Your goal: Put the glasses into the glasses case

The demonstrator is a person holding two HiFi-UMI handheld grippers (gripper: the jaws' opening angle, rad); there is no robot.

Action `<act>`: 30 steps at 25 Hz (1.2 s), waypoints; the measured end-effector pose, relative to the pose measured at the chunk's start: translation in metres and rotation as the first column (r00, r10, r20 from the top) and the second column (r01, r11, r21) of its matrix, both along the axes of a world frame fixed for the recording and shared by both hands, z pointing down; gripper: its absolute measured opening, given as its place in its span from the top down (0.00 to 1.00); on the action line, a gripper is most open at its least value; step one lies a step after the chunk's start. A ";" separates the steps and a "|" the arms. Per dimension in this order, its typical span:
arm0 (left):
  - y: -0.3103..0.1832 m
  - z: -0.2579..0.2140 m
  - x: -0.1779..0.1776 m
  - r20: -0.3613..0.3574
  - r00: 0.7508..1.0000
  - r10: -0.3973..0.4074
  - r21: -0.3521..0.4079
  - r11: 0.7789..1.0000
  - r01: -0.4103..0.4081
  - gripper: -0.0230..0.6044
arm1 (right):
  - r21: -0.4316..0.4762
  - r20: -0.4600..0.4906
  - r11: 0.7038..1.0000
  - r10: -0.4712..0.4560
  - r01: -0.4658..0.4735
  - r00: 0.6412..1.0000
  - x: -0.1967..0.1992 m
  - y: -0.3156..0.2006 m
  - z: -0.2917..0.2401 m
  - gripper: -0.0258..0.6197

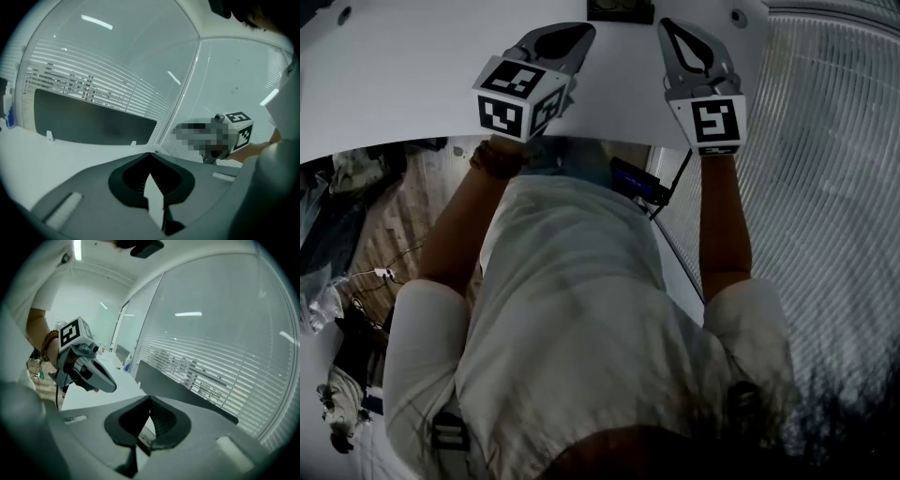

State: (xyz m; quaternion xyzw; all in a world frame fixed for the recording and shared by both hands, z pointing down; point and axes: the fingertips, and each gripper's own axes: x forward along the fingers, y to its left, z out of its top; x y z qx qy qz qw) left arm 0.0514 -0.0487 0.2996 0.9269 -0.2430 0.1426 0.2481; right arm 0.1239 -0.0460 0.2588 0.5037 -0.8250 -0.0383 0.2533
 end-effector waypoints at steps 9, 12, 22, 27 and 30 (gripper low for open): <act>0.042 -0.094 -0.007 -0.091 0.994 0.067 0.132 0.990 -0.055 0.96 | 0.112 0.185 0.990 0.066 -0.088 0.980 -0.023 0.042 -0.101 0.96; 0.058 -0.116 -0.007 -0.113 0.990 0.089 0.160 0.985 -0.071 0.96 | 0.151 0.238 0.983 0.066 -0.104 0.969 -0.027 0.060 -0.129 0.96; 0.103 -0.160 0.007 -0.177 0.972 0.153 0.236 0.966 -0.108 0.96 | 0.178 0.417 0.972 0.066 -0.152 0.907 -0.029 0.112 -0.175 0.96; 0.099 -0.156 0.030 -0.188 0.974 0.128 0.224 0.971 -0.084 0.96 | 0.173 0.455 0.974 0.051 -0.144 0.889 -0.023 0.110 -0.172 0.96; 0.100 -0.153 0.030 -0.182 0.975 0.130 0.228 0.970 -0.087 0.96 | 0.169 0.476 0.975 0.049 -0.146 0.878 -0.026 0.109 -0.168 0.96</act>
